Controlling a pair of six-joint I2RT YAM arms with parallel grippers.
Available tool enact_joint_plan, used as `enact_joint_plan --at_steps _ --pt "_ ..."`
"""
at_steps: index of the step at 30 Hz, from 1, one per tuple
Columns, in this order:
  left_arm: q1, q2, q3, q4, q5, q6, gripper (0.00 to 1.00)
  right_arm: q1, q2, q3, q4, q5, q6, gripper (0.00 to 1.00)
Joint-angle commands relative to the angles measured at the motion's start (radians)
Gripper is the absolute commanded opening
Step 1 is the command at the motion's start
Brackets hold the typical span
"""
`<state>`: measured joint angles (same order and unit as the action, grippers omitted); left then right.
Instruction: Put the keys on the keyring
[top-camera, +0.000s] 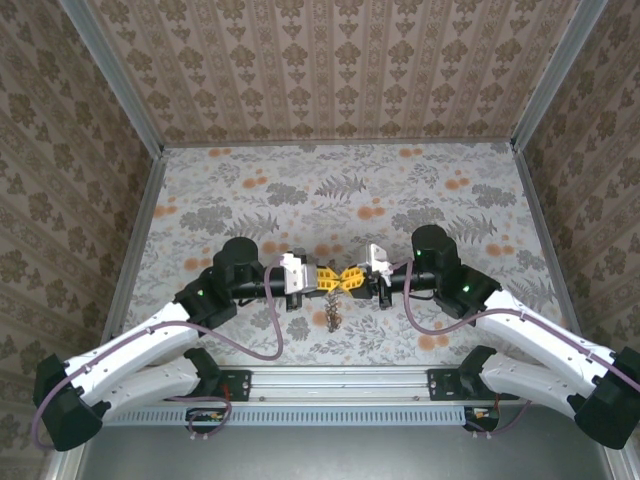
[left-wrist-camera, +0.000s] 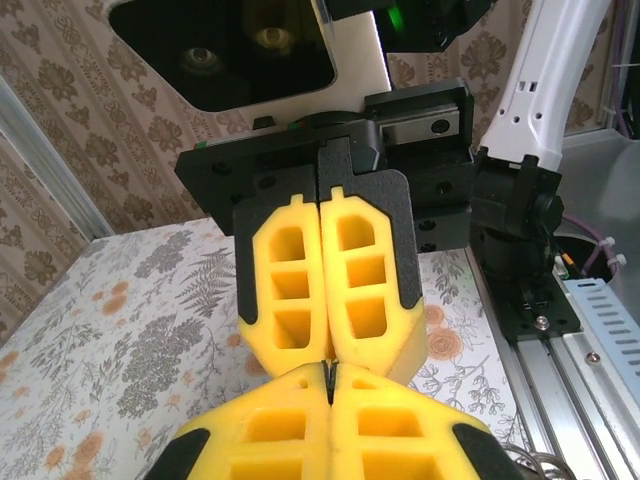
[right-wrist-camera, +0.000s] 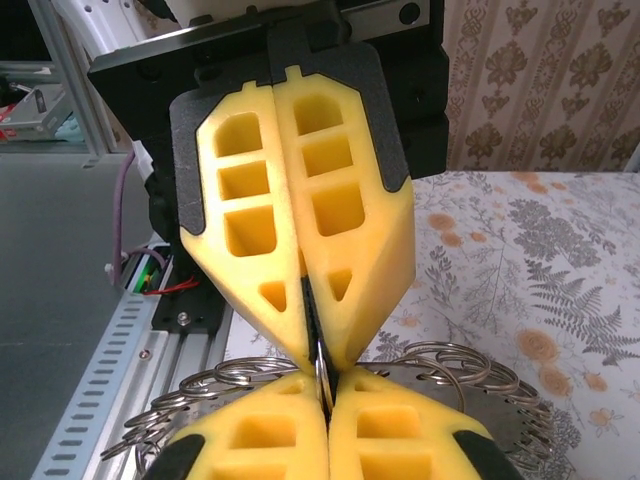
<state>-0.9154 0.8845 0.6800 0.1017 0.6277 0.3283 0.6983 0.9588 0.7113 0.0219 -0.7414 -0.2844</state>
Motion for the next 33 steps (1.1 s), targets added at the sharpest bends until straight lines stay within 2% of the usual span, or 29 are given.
enact_joint_plan --at_steps 1,6,9,12,22,27,28,31,33 --pt "-0.009 -0.011 0.016 0.027 0.029 -0.001 0.0 -0.003 0.007 0.005 0.012 0.031 -0.018 0.0" --pt "-0.007 -0.013 0.085 -0.309 -0.097 0.12 0.0 0.003 -0.002 0.091 -0.214 0.113 -0.159 0.0" --pt "-0.005 0.016 0.093 -0.396 -0.123 0.14 0.0 0.016 0.008 0.147 -0.334 0.158 -0.233 0.0" --pt "-0.007 0.037 0.08 -0.4 -0.115 0.131 0.0 0.02 0.009 0.178 -0.38 0.187 -0.257 0.0" --pt "-0.002 0.057 0.046 -0.365 -0.154 0.111 0.0 0.02 -0.009 0.174 -0.331 0.163 -0.219 0.0" --pt "0.004 0.034 0.004 -0.267 -0.149 0.045 0.0 0.02 0.007 0.171 -0.327 0.13 -0.219 0.0" --pt "0.008 0.018 -0.004 -0.252 -0.145 0.036 0.03 0.019 0.012 0.17 -0.334 0.133 -0.225 0.0" --pt "0.019 -0.058 -0.021 -0.231 -0.143 0.02 0.25 0.019 0.018 0.166 -0.35 0.141 -0.241 0.0" --pt "0.021 -0.092 -0.004 -0.251 -0.134 0.018 0.33 0.02 0.023 0.167 -0.365 0.146 -0.253 0.0"
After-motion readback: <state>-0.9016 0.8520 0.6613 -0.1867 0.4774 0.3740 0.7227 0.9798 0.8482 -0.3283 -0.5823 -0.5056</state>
